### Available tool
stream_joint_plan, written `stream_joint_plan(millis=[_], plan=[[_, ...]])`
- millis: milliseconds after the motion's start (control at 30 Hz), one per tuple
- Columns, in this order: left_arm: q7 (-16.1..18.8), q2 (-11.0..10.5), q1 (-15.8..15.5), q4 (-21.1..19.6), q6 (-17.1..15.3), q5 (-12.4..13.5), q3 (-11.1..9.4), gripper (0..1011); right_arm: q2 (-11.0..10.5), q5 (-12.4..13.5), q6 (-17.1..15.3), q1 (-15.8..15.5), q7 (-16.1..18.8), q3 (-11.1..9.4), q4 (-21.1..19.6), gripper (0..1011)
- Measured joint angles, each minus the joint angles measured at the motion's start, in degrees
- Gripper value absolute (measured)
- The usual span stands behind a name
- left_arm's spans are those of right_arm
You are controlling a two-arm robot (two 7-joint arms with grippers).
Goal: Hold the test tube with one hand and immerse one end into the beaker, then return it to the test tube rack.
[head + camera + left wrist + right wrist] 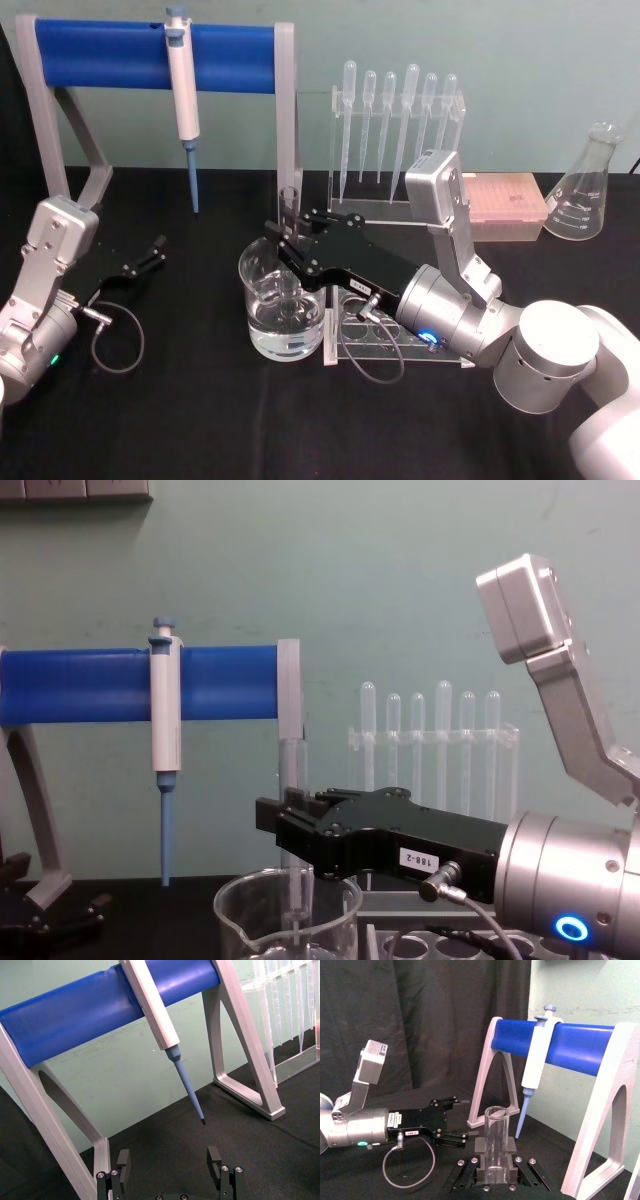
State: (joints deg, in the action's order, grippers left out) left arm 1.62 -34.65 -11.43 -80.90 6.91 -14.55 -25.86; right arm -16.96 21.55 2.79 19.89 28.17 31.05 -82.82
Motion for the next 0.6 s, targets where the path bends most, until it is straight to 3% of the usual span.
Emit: stream_joint_plan(millis=[600], plan=[[0.00,0.00,0.00,0.00,0.00,0.00,0.00,1000,0.00,0.00,0.00,0.00,0.00,0.00,0.00,238]])
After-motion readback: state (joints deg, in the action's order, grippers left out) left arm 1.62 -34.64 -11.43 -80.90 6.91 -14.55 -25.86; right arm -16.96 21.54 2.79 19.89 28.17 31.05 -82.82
